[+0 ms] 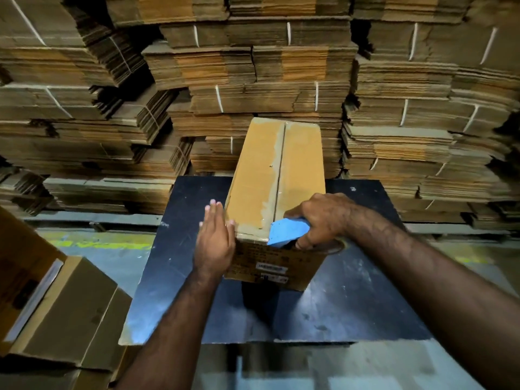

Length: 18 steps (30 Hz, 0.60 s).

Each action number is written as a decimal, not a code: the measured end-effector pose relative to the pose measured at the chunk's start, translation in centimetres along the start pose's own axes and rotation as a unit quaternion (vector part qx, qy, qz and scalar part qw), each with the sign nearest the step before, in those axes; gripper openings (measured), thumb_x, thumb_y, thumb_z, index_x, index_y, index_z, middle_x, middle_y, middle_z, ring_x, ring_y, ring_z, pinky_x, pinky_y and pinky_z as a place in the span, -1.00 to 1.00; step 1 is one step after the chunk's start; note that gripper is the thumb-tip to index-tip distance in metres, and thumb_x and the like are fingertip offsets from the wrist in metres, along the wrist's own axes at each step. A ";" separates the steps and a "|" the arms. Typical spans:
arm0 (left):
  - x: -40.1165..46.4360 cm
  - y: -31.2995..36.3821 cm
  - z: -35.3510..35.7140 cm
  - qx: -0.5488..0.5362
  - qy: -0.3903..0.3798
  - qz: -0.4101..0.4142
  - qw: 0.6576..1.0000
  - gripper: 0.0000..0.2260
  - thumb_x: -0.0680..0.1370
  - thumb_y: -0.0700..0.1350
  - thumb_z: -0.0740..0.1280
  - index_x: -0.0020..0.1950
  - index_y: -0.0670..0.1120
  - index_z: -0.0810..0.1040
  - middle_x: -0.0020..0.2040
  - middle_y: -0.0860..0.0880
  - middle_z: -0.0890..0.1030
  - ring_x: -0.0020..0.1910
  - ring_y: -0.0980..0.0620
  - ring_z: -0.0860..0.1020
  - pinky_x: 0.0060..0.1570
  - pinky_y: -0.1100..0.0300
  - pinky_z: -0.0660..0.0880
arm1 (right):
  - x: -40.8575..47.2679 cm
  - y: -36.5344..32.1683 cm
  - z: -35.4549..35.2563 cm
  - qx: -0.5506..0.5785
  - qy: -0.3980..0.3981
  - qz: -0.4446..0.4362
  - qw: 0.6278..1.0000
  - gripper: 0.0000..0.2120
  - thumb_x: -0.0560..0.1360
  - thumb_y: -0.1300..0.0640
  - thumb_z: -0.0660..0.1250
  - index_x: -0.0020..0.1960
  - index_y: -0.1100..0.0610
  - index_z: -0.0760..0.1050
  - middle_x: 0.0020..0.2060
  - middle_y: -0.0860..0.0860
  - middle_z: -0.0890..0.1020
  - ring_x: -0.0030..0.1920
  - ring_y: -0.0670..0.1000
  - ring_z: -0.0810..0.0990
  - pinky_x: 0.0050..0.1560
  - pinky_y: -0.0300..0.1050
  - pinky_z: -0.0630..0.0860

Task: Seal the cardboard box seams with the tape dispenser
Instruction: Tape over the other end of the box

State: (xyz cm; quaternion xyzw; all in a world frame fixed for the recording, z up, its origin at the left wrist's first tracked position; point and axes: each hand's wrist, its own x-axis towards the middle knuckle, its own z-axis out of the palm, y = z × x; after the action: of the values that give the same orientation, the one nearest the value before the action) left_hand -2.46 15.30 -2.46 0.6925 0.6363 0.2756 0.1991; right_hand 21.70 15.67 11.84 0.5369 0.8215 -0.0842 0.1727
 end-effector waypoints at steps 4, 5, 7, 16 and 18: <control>-0.8 0.9 1.4 0.159 -0.009 0.197 0.967 -0.46 0.69 0.14 -0.11 0.61 -0.07 0.16 0.62 0.01 0.11 0.61 0.04 0.03 0.56 -0.08 -0.03 | -0.2 -0.4 -0.6 0.008 0.001 0.000 1.000 -0.36 0.32 -0.28 0.40 0.37 -0.18 0.42 0.07 -0.06 0.58 -0.01 -0.02 0.42 0.03 0.04 0.49; -0.9 0.7 1.5 0.176 -0.010 0.206 0.962 -0.45 0.68 0.15 -0.11 0.60 -0.08 0.21 0.61 0.01 0.16 0.60 0.03 0.09 0.56 -0.09 0.00 | -0.2 -0.4 -0.8 0.007 -0.001 0.001 1.000 -0.36 0.32 -0.27 0.40 0.38 -0.17 0.41 0.08 -0.05 0.58 -0.01 -0.02 0.41 0.02 0.04 0.48; -0.8 0.2 1.5 0.202 -0.015 0.200 0.959 -0.43 0.68 0.17 -0.13 0.60 -0.07 0.21 0.61 0.00 0.18 0.60 0.03 0.11 0.55 -0.10 0.02 | -0.3 -0.3 -0.8 0.010 0.002 -0.006 1.000 -0.33 0.34 -0.28 0.40 0.41 -0.15 0.39 0.09 -0.05 0.57 0.00 -0.03 0.39 -0.02 0.01 0.45; -0.7 0.4 0.9 0.210 -0.035 0.193 0.958 -0.40 0.66 0.21 -0.15 0.62 -0.06 0.13 0.62 0.00 0.11 0.61 0.05 0.05 0.56 -0.08 0.00 | -5.0 5.0 1.3 0.020 0.045 -0.002 0.999 -0.31 0.36 -0.35 0.36 0.44 -0.20 0.35 -0.20 -0.19 0.49 -0.10 -0.05 0.47 -0.19 -0.13 0.43; -0.6 0.4 0.8 0.222 -0.046 0.194 0.954 -0.39 0.66 0.24 -0.21 0.63 -0.04 0.04 0.64 0.03 0.04 0.61 0.07 -0.03 0.58 -0.06 -0.06 | -4.6 4.9 2.1 0.012 0.049 -0.004 0.999 -0.29 0.33 -0.36 0.35 0.45 -0.22 0.33 -0.05 -0.14 0.58 -0.03 -0.03 0.51 -0.18 -0.12 0.41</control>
State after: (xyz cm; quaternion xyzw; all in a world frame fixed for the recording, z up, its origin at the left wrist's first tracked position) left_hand -1.70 14.77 -2.91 0.8413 0.5247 0.1290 0.0121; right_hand 28.23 13.09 11.79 0.5394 0.8298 -0.0684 0.1259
